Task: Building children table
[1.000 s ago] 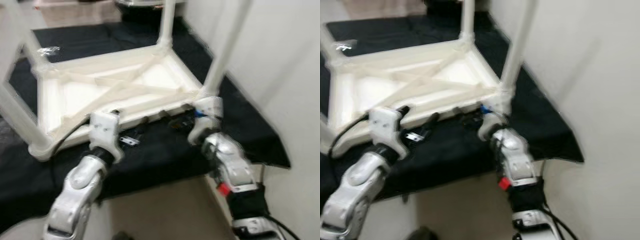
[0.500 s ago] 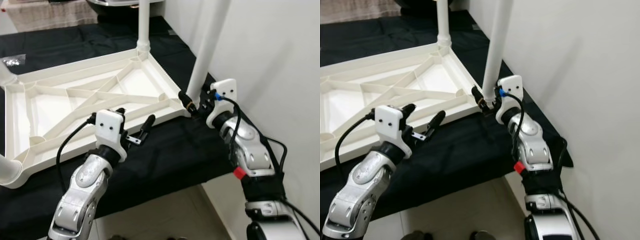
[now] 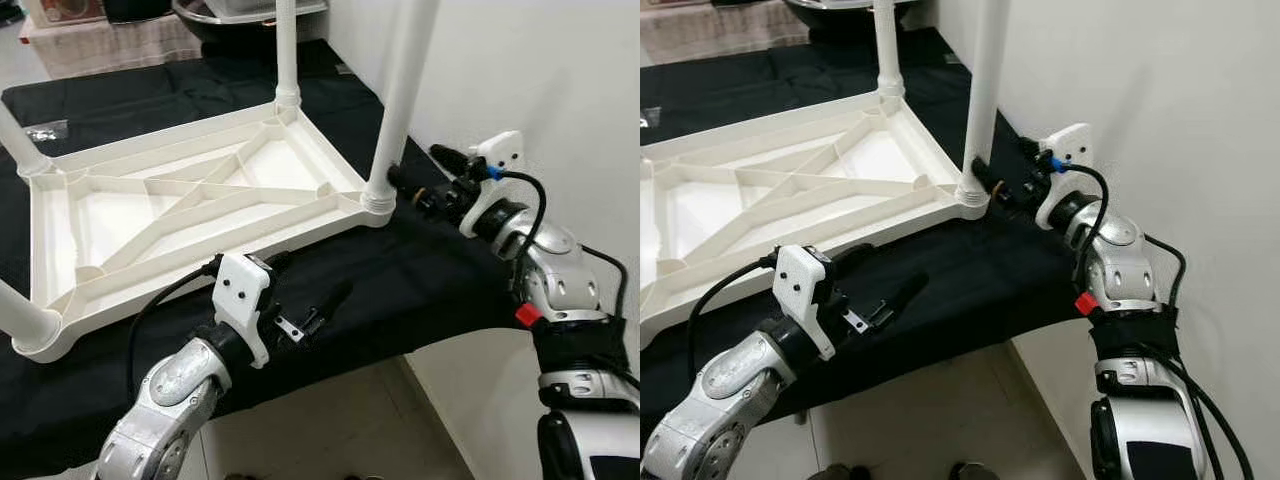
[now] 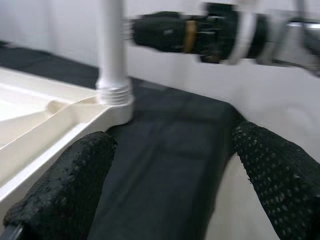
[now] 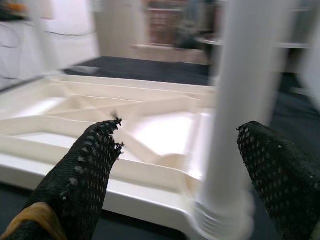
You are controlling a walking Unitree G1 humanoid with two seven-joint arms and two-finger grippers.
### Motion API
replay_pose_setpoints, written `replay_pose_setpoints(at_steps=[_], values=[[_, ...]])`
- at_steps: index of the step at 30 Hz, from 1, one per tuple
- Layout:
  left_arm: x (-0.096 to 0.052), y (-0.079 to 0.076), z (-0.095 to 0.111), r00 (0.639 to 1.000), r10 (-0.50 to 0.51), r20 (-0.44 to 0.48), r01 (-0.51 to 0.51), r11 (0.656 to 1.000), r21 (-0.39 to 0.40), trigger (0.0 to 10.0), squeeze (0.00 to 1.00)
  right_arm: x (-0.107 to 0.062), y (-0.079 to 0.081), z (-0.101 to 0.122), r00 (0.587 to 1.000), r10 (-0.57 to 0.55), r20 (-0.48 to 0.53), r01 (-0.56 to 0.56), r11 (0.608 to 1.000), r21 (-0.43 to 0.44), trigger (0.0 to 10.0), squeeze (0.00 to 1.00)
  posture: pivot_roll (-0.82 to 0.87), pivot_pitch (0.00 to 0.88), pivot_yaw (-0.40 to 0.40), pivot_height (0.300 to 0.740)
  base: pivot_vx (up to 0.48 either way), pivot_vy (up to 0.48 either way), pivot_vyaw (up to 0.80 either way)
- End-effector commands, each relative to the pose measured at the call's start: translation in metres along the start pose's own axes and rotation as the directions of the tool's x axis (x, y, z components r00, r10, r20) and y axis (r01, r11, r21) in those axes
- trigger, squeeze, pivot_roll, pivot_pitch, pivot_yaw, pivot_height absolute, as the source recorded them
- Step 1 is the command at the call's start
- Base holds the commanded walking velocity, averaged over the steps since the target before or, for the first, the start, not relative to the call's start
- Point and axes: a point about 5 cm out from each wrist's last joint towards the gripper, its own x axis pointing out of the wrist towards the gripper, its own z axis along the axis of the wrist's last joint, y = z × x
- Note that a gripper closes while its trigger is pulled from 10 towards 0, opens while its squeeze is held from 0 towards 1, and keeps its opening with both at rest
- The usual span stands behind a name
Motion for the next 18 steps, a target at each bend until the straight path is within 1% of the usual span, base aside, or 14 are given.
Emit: replay_pose_setpoints(at_steps=[1,3,5,6,7,9,10,11,12,13,14,17,18], values=[[-0.003,0.000,0.004,1.000,-0.019,0.006,0.019,1.000,0.001,10.0,0.00,0.005,0.001,0.004,0.999,0.030,0.026,-0.030,1.000,-0.008,10.0,0.00,0.07,0.232,-0.035,0.740,0.000,0.000,0.00],[-0.007,0.006,0.014,1.000,-0.010,0.020,0.010,0.999,0.032,10.0,0.00,0.015,-0.012,0.011,1.000,-0.007,0.031,0.007,1.000,-0.006,10.0,0.00,0.09,0.251,-0.042,0.740,0.000,0.000,0.00],[-0.007,0.006,0.014,1.000,-0.010,0.020,0.010,0.999,0.032,10.0,0.00,0.015,-0.012,0.011,1.000,-0.007,0.031,0.007,1.000,-0.006,10.0,0.00,0.09,0.251,-0.042,0.740,0.000,0.000,0.00],[-0.014,0.010,0.023,1.000,0.005,0.030,-0.006,0.998,0.057,10.0,0.00,0.018,-0.026,0.019,0.998,-0.050,0.028,0.051,0.999,-0.018,10.0,0.00,0.11,0.273,-0.055,0.740,0.000,0.000,0.00],[-0.018,0.010,0.028,0.999,0.017,0.032,-0.019,0.997,0.072,10.0,0.00,0.017,-0.033,0.024,0.996,-0.083,0.023,0.084,0.996,-0.026,10.0,0.00,0.11,0.288,-0.063,0.740,0.000,0.000,0.00],[-0.018,0.010,0.028,0.999,0.017,0.032,-0.019,0.997,0.072,10.0,0.00,0.017,-0.033,0.024,0.996,-0.083,0.023,0.084,0.996,-0.026,10.0,0.00,0.11,0.288,-0.063,0.740,0.000,0.000,0.00],[-0.021,0.010,0.030,0.999,0.022,0.032,-0.025,0.996,0.081,10.0,0.00,0.016,-0.038,0.028,0.995,-0.102,0.021,0.102,0.994,-0.031,10.0,0.00,0.11,0.288,-0.063,0.740,0.000,0.000,0.00],[-0.021,0.010,0.030,0.999,0.022,0.032,-0.025,0.996,0.081,10.0,0.00,0.016,-0.038,0.028,0.995,-0.102,0.021,0.102,0.994,-0.031,10.0,0.00,0.11,0.288,-0.063,0.740,0.000,0.000,0.00],[-0.025,0.008,0.035,0.999,0.033,0.039,-0.036,0.996,0.085,10.0,0.00,0.012,-0.044,0.032,0.994,-0.109,0.023,0.110,0.993,-0.036,10.0,0.00,0.13,0.318,-0.073,0.740,0.000,0.000,0.00],[-0.028,0.006,0.038,0.998,0.039,0.042,-0.043,0.995,0.085,10.0,0.00,0.008,-0.048,0.035,0.994,-0.109,0.024,0.110,0.993,-0.039,10.0,0.00,0.13,0.324,-0.073,0.740,0.000,0.000,0.00],[-0.028,0.006,0.038,0.998,0.039,0.042,-0.043,0.995,0.085,10.0,0.00,0.008,-0.048,0.035,0.994,-0.109,0.024,0.110,0.993,-0.039,10.0,0.00,0.13,0.324,-0.073,0.740,0.000,0.000,0.00],[-0.033,0.000,0.040,0.998,0.049,0.039,-0.052,0.996,0.070,10.0,0.00,-0.005,-0.053,0.037,0.998,-0.059,0.020,0.060,0.998,-0.035,10.0,0.00,0.14,0.342,-0.071,0.740,0.000,0.000,0.00],[-0.034,-0.002,0.038,0.998,0.047,0.031,-0.049,0.997,0.062,10.0,0.00,-0.009,-0.055,0.036,0.998,-0.064,0.015,0.065,0.997,-0.045,10.0,0.00,0.14,0.347,-0.064,0.740,0.000,0.000,0.00]])
